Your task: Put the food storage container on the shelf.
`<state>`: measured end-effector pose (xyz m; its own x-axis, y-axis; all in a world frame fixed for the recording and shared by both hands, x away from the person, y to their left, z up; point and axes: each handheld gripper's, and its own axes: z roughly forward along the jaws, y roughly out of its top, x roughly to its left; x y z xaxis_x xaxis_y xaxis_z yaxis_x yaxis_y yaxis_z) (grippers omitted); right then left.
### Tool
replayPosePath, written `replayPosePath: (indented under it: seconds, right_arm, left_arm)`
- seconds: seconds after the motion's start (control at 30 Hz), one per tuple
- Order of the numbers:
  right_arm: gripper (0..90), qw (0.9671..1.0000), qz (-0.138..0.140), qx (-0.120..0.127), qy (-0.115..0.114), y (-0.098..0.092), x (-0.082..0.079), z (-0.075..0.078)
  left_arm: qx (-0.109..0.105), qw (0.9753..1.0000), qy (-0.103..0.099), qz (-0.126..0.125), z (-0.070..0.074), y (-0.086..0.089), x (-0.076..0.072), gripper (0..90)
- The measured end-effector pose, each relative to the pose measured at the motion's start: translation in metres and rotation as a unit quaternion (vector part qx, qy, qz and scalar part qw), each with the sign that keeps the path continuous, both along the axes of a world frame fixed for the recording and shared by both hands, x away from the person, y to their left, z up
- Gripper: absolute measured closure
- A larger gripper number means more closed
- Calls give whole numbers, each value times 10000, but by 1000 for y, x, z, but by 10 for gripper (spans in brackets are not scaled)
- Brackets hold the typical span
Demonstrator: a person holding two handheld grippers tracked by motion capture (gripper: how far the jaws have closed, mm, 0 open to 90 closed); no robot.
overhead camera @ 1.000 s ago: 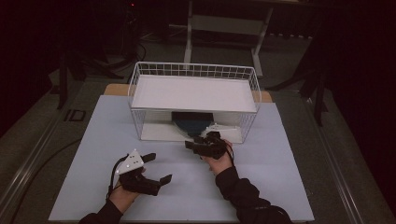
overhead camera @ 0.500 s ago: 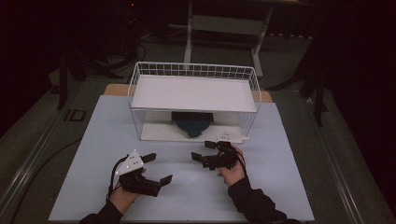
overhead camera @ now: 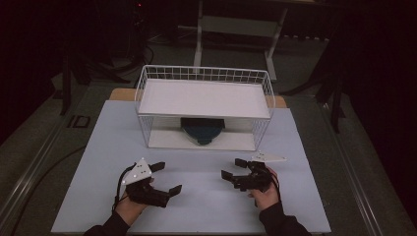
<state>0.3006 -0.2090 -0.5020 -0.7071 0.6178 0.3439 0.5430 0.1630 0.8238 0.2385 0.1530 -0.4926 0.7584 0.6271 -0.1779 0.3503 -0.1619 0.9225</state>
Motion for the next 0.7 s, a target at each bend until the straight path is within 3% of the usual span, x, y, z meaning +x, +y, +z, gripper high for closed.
replayPosePath:
  seconds: [0.37,0.7]
  right_arm:
    - [147,9995,-16,-309,71,-23,-10,-15]
    - [150,9994,-20,-334,32,-29,-11,-17]
  left_arm:
    - [30,10000,-32,-27,0,1,-1,13]
    - [53,9999,-45,-80,0,1,-1,14]
